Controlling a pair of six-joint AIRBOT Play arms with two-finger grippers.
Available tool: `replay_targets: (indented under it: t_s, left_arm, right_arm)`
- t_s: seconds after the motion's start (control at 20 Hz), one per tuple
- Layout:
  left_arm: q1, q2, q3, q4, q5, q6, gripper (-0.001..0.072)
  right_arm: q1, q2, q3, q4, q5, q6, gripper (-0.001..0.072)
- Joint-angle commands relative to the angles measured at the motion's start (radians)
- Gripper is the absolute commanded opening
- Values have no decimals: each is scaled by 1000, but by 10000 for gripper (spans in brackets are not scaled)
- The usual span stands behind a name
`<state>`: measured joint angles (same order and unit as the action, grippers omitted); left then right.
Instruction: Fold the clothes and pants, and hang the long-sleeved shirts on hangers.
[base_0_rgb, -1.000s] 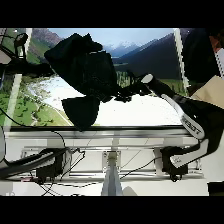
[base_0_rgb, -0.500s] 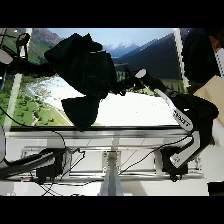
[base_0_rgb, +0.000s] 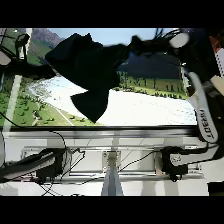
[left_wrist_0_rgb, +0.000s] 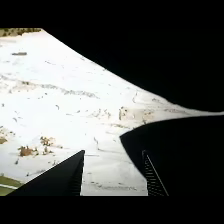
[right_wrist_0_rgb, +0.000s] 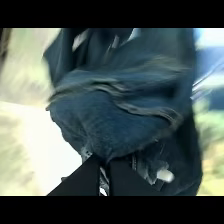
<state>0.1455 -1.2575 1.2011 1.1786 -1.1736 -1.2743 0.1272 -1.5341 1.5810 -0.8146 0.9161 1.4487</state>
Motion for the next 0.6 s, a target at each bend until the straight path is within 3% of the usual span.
replay_targets:
  t_s: [0.0,0.1,0.2,0.25,0.3,0.55]
  left_arm:
    - [0,79,-154,-84,-40,6,421]
    - [-2,144,-318,-132,-52,6,421]
    - [-23,175,-484,-300,-42,20,457]
    - [-55,170,-554,-400,-21,69,603]
    - [-96,159,-605,-480,20,92,642]
    - [-424,19,-612,-665,193,115,643]
  right_arm:
    - [-101,95,30,-217,58,-2,34]
    - [-129,100,30,-234,102,-2,34]
    - [-130,99,22,-245,105,-3,34]
    - [-128,98,22,-244,105,-3,34]
    - [-126,98,22,-244,105,-3,34]
    - [-127,98,22,-244,115,-3,34]
